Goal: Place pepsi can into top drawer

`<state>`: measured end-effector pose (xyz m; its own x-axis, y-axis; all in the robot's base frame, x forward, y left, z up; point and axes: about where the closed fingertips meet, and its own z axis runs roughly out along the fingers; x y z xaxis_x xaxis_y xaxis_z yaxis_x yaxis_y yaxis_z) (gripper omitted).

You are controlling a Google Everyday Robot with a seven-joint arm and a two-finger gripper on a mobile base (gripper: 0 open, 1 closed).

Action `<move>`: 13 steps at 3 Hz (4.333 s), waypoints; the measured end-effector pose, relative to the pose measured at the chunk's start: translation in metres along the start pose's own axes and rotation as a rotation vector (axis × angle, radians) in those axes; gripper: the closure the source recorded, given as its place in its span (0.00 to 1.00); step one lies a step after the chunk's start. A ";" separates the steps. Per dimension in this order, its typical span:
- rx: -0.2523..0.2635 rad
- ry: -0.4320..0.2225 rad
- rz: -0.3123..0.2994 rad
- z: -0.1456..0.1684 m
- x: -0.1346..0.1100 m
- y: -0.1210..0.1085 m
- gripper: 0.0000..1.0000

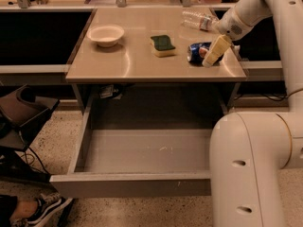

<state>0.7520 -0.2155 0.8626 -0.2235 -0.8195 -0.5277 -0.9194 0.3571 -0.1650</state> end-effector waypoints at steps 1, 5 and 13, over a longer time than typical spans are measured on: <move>-0.031 -0.016 0.012 0.030 -0.001 -0.001 0.00; -0.031 -0.017 0.012 0.030 -0.001 -0.001 0.65; 0.094 -0.559 -0.303 -0.125 -0.028 0.144 1.00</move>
Offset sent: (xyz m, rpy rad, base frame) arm 0.0328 0.0131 -0.0408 0.0521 0.1221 0.0508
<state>0.5856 -0.1978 0.9577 0.2676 -0.5421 -0.7965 -0.8772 0.2050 -0.4342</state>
